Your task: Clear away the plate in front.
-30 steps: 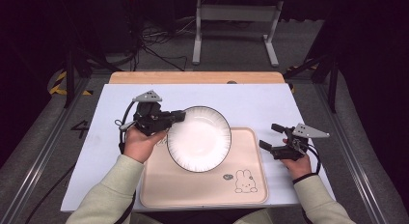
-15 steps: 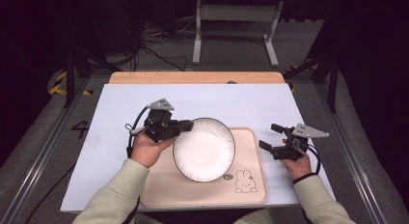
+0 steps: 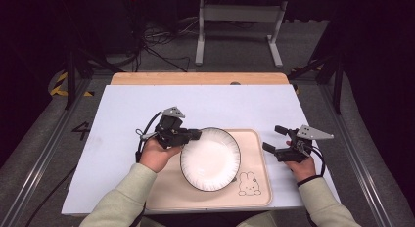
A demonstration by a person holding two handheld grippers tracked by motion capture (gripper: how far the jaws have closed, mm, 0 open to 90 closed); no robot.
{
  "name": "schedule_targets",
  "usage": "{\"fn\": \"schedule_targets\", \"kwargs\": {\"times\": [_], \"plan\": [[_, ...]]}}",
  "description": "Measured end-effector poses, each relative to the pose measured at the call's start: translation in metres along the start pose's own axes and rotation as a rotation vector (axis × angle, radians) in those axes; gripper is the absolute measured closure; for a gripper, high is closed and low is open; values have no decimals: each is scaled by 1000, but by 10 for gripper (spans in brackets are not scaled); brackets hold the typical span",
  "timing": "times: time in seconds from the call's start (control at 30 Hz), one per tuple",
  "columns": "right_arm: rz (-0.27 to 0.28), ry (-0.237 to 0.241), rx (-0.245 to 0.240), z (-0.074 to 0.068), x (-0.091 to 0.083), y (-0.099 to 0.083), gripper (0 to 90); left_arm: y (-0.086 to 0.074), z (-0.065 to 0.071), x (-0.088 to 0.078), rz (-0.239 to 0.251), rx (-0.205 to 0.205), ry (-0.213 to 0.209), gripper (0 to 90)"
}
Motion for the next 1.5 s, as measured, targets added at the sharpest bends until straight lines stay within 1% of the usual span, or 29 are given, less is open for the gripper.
{"fn": "schedule_targets", "kwargs": {"times": [0.07, 0.13, 0.2, 0.23, 0.47, 0.5, 0.67, 0.7, 0.87, 0.97, 1.1, 1.17, 1.37, 1.47, 1.5], "plan": [[-2, 0, 1, 0, 0, 0, 42, -1, -1, 1, -5, -4, -10, 826], [-1, -1, 1, 0, 0, 0, 42, -2, -1, 2, -7, -5, -11, 826], [-2, 0, 1, 0, 0, 0, 42, -4, -2, 5, -18, -18, -21, 826], [-2, 0, 0, 0, 0, 0, 42, -5, -2, 6, -25, -15, -21, 825], [-2, 0, 0, 0, 1, 0, 42, -7, -5, 9, -39, -26, -35, 824], [-2, 1, 0, 0, 1, 0, 42, -8, -6, 10, -42, -34, -37, 823], [-3, 3, 1, 0, 1, 0, 42, -10, -8, 12, -55, -39, -43, 822], [-3, 4, 1, 0, 1, 0, 42, -10, -9, 12, -52, -46, -47, 823], [-5, 6, 1, 0, 1, 0, 42, -10, -11, 12, -50, -51, -44, 823], [-5, 5, 1, -1, 1, 0, 42, -11, -11, 14, -45, -46, -40, 823], [-7, 6, 3, -1, 1, -1, 43, -10, -11, 17, -65, -49, -31, 825], [-8, 8, 2, -1, 1, -1, 43, -12, -14, 21, -82, -59, -27, 829], [-8, 10, 2, -1, 1, -1, 43, -15, -22, 27, -80, -87, -33, 832], [-9, 11, 4, -1, 2, -1, 44, -16, -26, 28, -82, -96, -31, 833], [-9, 11, 5, -1, 2, -1, 43, -17, -27, 29, -83, -101, -24, 834]]}}
Point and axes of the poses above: each handheld gripper's, and its own axes: x roughly forward along the jaws, y roughly out of its top, z roughly to its right, the point moved 3 cm from there along x, roughly forward along the jaws, and after that the axes turned 11 degrees about -y, right-handed, at the moved point
